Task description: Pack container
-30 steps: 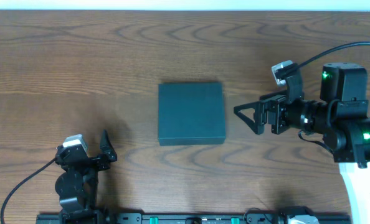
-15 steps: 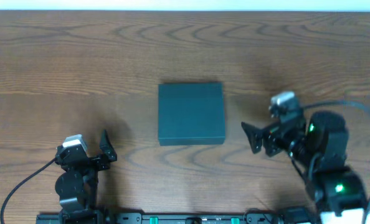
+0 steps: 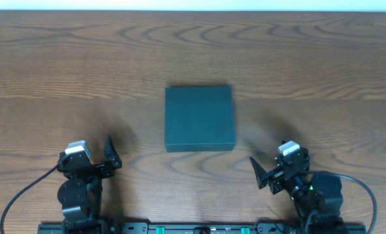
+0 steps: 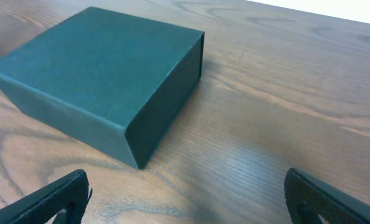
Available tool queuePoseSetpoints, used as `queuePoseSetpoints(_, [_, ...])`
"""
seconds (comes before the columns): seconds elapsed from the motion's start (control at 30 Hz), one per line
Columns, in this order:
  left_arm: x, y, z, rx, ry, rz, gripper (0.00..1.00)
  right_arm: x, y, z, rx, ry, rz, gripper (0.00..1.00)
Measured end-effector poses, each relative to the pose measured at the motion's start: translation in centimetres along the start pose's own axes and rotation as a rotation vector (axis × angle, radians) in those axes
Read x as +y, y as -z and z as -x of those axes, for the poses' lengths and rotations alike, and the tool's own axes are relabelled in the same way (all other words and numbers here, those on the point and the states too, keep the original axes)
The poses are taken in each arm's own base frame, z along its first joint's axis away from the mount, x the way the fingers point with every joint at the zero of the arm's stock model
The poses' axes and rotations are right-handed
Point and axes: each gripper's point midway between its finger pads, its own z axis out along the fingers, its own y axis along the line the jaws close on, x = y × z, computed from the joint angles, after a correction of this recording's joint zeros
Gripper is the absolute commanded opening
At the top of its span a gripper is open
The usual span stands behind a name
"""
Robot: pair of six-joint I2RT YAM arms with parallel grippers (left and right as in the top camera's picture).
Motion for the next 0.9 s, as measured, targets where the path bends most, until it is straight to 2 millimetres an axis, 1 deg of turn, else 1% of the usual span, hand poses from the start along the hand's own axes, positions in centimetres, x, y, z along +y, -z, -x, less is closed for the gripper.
queuePoseSetpoints(0.1, [0.0,0.0,0.0,0.0,0.0,0.001,0.95,0.0,0.0,-0.3,-0.032,0.01,-0.004,0.99])
queuePoseSetpoints(0.2, [0.0,0.0,0.0,-0.001,0.0,0.001,0.95,0.0,0.4,0.7,-0.085,0.027,-0.011,0.99])
queuePoseSetpoints(0.9, [0.1,0.0,0.0,-0.001,0.0,0.003,0.95,0.0,0.4,0.7,-0.087,0.028,-0.013,0.99])
